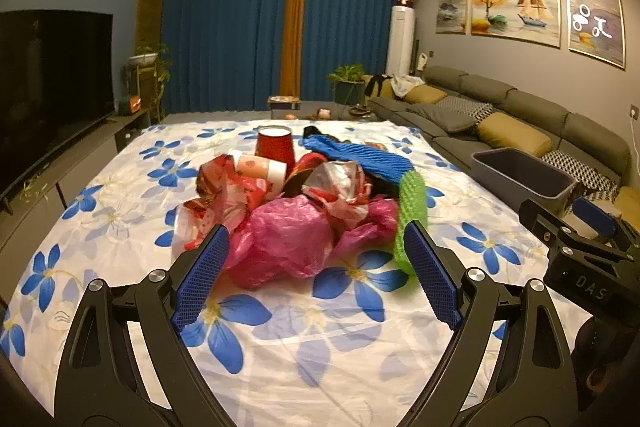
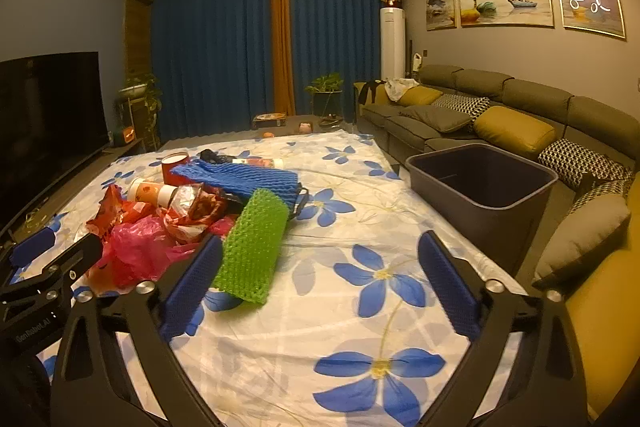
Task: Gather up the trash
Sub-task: 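Grasp the green foam net with the right tool while the left tool grasps the pink bag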
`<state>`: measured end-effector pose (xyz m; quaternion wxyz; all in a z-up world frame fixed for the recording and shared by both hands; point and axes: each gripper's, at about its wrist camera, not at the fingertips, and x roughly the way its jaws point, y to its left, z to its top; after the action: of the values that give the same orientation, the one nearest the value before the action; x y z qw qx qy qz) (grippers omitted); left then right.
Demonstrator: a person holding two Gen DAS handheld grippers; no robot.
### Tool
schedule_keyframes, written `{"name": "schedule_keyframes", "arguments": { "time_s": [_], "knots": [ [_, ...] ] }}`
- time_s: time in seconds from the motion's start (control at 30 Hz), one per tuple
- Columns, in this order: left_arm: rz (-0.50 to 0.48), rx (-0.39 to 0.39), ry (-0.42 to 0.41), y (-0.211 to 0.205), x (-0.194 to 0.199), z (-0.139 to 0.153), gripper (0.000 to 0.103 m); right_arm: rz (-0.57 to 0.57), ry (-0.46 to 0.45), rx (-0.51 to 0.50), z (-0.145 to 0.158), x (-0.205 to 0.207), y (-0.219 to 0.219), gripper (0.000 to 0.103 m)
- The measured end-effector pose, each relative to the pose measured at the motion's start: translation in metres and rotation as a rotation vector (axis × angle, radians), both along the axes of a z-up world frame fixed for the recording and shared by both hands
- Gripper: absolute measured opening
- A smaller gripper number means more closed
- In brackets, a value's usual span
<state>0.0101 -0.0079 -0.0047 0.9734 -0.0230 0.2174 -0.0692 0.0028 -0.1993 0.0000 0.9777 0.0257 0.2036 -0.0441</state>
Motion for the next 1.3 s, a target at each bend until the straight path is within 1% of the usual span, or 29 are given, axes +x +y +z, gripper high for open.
{"name": "schedule_keyframes", "arguments": {
  "time_s": [0.1,0.17,0.2,0.23,0.43,0.5,0.57,0.63,0.77,0.83,0.87,0.93,1.0,1.1,1.13,1.3],
  "knots": [
    [0.019,-0.002,-0.007,0.006,0.003,-0.002,0.087,0.030,0.009,0.009,-0.006,0.010,0.008,0.091],
    [0.031,-0.001,-0.021,0.011,0.005,-0.003,0.084,0.053,0.016,0.007,-0.010,0.018,0.016,0.088],
    [0.036,0.000,-0.027,0.013,0.006,-0.003,0.083,0.062,0.019,0.002,-0.012,0.022,0.020,0.084],
    [0.039,-0.002,-0.033,0.016,0.007,-0.003,0.083,0.071,0.029,-0.004,-0.015,0.027,0.025,0.081],
    [0.056,-0.017,-0.042,0.032,0.019,-0.004,0.078,0.098,0.103,0.012,-0.026,0.059,0.035,0.075],
    [0.052,-0.025,-0.041,0.036,0.023,-0.005,0.077,0.100,0.127,0.014,-0.030,0.068,0.037,0.072],
    [0.040,-0.029,-0.039,0.037,0.027,-0.006,0.073,0.107,0.163,0.026,-0.036,0.078,0.039,0.069],
    [0.027,-0.025,-0.035,0.037,0.032,-0.007,0.070,0.110,0.190,0.030,-0.041,0.085,0.041,0.063],
    [-0.009,-0.021,-0.008,0.034,0.040,-0.013,0.066,0.120,0.232,0.030,-0.049,0.098,0.044,0.056],
    [-0.023,-0.023,0.013,0.033,0.045,-0.016,0.065,0.129,0.251,0.034,-0.053,0.104,0.045,0.046],
    [-0.029,-0.025,0.022,0.033,0.047,-0.018,0.064,0.130,0.262,0.035,-0.055,0.106,0.045,0.043],
    [-0.040,-0.026,0.044,0.033,0.053,-0.021,0.063,0.137,0.286,0.035,-0.059,0.110,0.045,0.029],
    [-0.053,-0.029,0.064,0.031,0.058,-0.024,0.061,0.149,0.303,0.055,-0.062,0.114,0.042,0.019],
    [-0.076,-0.033,0.097,0.028,0.067,-0.029,0.056,0.146,0.298,0.051,-0.061,0.113,0.038,0.006],
    [-0.085,-0.031,0.108,0.026,0.070,-0.031,0.054,0.141,0.286,0.044,-0.060,0.111,0.036,0.004],
    [-0.107,-0.016,0.166,0.015,0.088,-0.042,0.045,0.134,0.243,0.041,-0.053,0.100,0.026,0.002]
  ]
}}
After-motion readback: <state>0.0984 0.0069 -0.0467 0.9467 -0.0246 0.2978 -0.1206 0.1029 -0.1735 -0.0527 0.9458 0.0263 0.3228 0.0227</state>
